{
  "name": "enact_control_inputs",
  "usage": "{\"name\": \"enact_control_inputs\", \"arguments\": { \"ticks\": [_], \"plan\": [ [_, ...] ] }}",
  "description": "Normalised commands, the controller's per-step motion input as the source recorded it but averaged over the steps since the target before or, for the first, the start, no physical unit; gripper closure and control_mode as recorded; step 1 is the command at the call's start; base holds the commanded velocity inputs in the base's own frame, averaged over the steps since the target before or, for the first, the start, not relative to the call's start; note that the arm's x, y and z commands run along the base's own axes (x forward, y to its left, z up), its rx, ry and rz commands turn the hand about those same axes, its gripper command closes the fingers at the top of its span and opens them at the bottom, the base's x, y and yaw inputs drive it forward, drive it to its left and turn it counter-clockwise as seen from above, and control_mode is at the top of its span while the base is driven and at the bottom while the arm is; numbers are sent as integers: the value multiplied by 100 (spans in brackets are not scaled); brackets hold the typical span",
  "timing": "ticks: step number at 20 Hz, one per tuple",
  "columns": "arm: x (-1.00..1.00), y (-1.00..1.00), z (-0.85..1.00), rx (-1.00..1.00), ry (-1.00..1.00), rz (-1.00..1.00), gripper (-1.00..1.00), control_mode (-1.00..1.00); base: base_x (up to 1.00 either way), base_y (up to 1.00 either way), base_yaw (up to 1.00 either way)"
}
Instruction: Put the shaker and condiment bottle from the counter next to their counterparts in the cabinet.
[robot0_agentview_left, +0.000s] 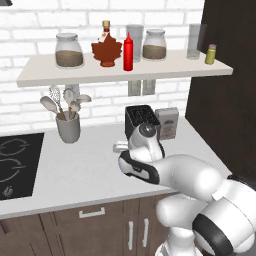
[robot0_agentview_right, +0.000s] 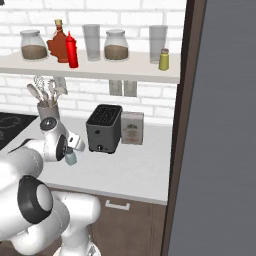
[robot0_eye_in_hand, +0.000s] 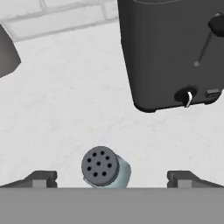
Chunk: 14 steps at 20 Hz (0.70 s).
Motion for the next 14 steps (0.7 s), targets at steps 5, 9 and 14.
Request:
{"name": "enact_control_inputs", "arguments": {
  "ticks": [5, 9, 14],
  "plan": [
    [0, 0, 0, 0, 0, 0, -100, -100, 0, 0, 0],
    [0, 0, -26, 0, 5, 0, -100, -100, 0, 0, 0],
    [0, 0, -18, 0, 5, 0, -100, -100, 0, 0, 0]
  ]
}}
